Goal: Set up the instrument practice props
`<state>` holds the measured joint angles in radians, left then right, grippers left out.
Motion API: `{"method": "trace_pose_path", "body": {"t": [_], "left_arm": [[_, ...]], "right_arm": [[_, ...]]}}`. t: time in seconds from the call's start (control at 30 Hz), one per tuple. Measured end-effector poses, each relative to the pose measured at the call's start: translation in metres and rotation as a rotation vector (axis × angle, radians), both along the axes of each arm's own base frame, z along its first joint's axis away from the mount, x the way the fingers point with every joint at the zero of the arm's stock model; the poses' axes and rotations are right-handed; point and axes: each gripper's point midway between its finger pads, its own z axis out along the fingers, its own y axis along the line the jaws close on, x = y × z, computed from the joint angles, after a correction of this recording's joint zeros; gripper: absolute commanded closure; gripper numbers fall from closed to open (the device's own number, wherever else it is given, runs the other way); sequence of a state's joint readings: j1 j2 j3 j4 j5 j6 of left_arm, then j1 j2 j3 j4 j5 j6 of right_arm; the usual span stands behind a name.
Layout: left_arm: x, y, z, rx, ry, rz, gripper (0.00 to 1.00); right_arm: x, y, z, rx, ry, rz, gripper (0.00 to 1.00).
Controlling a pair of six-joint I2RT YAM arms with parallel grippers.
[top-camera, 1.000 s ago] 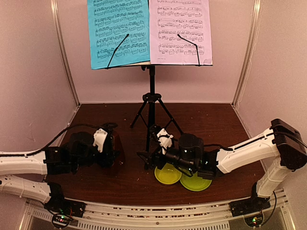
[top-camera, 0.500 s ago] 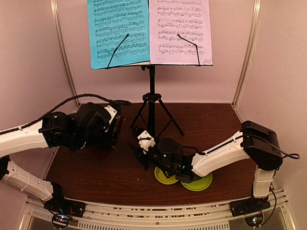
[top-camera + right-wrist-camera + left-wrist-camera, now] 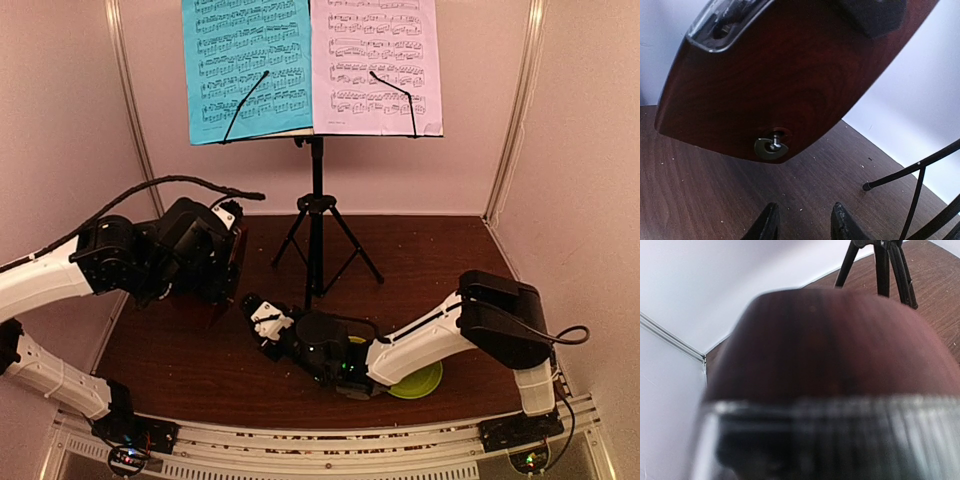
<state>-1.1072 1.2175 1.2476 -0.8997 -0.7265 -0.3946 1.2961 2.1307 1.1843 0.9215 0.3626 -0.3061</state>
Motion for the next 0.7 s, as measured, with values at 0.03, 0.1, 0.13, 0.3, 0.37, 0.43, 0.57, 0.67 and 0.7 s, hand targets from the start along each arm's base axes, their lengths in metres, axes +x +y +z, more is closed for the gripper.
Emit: {"method": "trace_pose_path", "body": {"t": [0.03,0.1,0.13,0.3,0.37,0.43,0.57,0.67,0.7], "left_arm": [[0.0,0.0,0.001,-0.004,0.001,0.003,0.77],[0.0,0.001,0.003,-0.013,0.003,0.011,0.77],[-0.001,0.002,0.004,-0.016,0.005,0.014,0.77],[-0.001,0.002,0.007,-0.036,0.008,0.028,0.77],[-0.001,0.003,0.009,-0.041,0.009,0.033,0.78],[-0.001,0.003,0.009,-0.045,0.01,0.036,0.78],[-0.001,0.003,0.01,-0.053,0.01,0.041,0.78],[-0.001,0.003,0.011,-0.057,0.01,0.042,0.78],[-0.001,0.003,0.011,-0.057,0.009,0.042,0.78]], "right_arm": [[-0.001,0.002,0.0,-0.003,-0.007,-0.002,0.66],[-0.002,0.006,0.002,-0.004,-0.026,-0.009,0.67],[-0.003,0.008,0.004,-0.002,-0.035,-0.012,0.67],[-0.003,0.02,0.009,0.004,-0.064,-0.026,0.69],[-0.003,0.023,0.011,0.002,-0.076,-0.034,0.71],[-0.002,0.025,0.013,0.004,-0.083,-0.045,0.73],[0.0,0.027,0.017,0.0,-0.102,-0.076,0.77],[0.003,0.026,0.017,-0.006,-0.113,-0.099,0.76],[0.004,0.026,0.017,-0.007,-0.117,-0.105,0.76]]}}
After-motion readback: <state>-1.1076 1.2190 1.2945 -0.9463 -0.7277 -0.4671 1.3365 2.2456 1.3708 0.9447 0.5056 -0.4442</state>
